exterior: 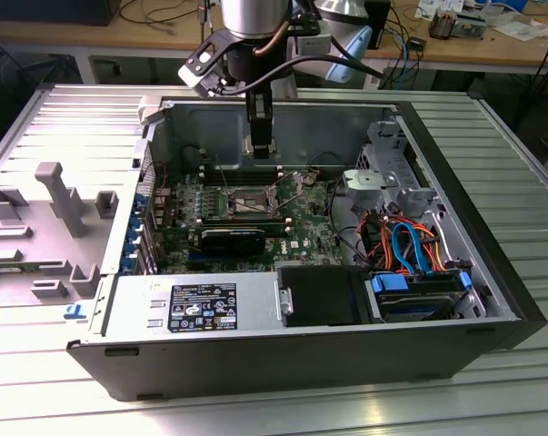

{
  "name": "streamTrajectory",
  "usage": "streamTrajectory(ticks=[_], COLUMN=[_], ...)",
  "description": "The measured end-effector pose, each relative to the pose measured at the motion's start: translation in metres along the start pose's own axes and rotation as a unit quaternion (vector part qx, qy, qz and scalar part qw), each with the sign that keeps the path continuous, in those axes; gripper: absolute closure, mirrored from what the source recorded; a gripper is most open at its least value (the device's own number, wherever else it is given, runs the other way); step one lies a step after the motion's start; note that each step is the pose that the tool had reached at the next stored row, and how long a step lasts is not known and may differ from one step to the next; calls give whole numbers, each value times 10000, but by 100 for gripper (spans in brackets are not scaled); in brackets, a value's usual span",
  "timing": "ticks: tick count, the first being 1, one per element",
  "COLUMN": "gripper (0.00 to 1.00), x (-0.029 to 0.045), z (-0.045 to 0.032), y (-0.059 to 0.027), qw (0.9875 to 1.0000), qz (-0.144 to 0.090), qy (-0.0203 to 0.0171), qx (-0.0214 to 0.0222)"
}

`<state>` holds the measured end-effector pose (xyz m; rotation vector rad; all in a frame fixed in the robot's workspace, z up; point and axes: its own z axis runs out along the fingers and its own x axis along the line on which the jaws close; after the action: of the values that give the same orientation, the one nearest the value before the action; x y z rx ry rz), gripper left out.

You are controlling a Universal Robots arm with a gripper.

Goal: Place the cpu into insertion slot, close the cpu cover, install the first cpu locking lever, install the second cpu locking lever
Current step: 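Place the cpu into insertion slot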

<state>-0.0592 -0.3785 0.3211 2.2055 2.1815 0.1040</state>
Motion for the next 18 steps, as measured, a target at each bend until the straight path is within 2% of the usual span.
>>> streamTrajectory(ticks=[15, 18], gripper=[45, 45], x=[0, -1], z=[9, 45], y=[-1, -3], qw=[10000, 10000], qz=[0, -2], qy=[0, -9], qx=[0, -1])
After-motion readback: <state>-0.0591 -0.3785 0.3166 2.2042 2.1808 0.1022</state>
